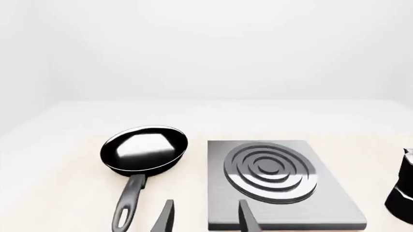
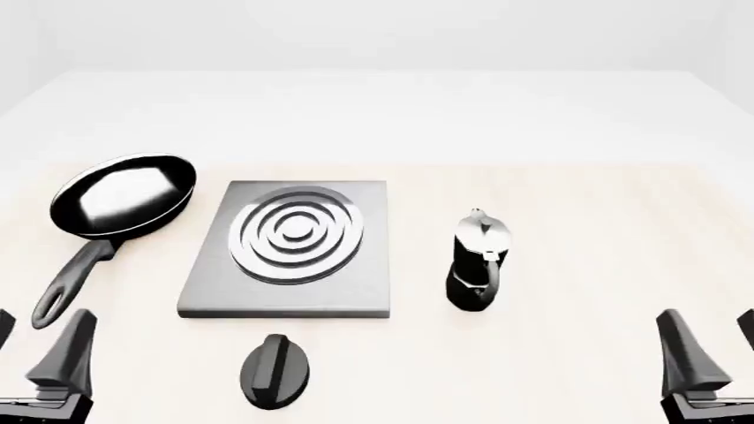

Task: Turn on the stove and put the frying pan on it.

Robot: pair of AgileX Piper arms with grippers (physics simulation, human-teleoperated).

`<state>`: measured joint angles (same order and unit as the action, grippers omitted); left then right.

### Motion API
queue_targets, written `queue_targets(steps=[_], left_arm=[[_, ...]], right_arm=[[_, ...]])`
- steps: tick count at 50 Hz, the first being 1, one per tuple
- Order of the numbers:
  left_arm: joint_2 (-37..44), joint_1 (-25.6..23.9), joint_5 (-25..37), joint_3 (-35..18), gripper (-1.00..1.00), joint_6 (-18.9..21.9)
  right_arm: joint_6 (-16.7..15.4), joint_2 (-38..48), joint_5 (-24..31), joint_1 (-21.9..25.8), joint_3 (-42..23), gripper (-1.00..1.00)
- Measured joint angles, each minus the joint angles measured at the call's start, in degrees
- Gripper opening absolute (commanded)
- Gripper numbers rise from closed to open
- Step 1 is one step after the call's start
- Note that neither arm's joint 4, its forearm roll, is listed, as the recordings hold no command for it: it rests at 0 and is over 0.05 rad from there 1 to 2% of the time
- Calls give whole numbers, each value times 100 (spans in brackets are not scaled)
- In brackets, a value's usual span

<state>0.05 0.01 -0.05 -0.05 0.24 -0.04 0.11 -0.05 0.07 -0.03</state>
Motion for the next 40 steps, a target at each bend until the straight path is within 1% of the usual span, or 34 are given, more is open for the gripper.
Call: queue_targets(steps=[11,17,32,40], left_arm=[[6,-18,0,-18,100,118],[19,-135,95,-61,100,155],[210,-1095,820,-380,100,225],[657,-1526,1035,-502,100,228]], right_arm=[[-30,19,32,94,0,100],[-67,17,68,149,0,100],[-112,-1,129,283,2,100],[-125,-1,152,341,1,100]])
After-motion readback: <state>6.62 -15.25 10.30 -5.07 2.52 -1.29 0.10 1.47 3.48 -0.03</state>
